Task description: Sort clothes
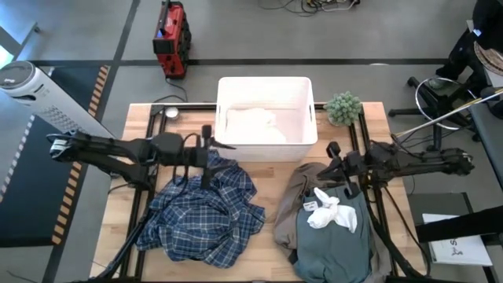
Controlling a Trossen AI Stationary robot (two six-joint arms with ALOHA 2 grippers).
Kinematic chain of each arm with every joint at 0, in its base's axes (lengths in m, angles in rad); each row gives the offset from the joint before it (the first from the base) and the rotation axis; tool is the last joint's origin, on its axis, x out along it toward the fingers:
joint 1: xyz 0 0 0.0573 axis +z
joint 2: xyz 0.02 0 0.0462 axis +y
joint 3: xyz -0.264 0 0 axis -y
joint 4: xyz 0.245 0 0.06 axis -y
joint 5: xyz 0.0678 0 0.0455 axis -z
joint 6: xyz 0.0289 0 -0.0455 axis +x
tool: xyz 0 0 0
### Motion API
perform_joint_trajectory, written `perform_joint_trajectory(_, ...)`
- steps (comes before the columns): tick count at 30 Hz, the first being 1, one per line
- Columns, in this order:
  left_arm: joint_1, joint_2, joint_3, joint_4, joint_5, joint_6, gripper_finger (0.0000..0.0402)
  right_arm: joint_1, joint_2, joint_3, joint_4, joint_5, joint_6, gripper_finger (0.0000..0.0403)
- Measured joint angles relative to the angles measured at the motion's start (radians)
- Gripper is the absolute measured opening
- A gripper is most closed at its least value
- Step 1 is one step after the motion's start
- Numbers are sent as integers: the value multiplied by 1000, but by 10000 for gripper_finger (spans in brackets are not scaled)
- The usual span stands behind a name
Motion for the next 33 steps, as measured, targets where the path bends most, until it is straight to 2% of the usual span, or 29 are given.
perform_joint_trajectory(4, -79, -45, -72, 34, -74, -32, 224, 36, 128, 118, -119, -2, 0, 0)
perform_joint_trajectory(12, -167, -69, -155, 101, -98, -100, 223, 127, 346, 350, -454, 28, 54, 0)
perform_joint_trajectory(20, -184, -52, -152, 104, -116, -99, 215, 224, 494, 528, -824, 142, 256, 0)
perform_joint_trajectory(26, -184, -43, -149, 102, -116, -105, 225, 291, 587, 598, -1059, 183, 447, 2)
perform_joint_trajectory(29, -184, -38, -148, 102, -116, -107, 229, 328, 641, 623, -1105, 185, 484, 22)
perform_joint_trajectory(33, -184, -38, -148, 89, -116, -125, 233, 367, 720, 668, -1147, 222, 510, 79)
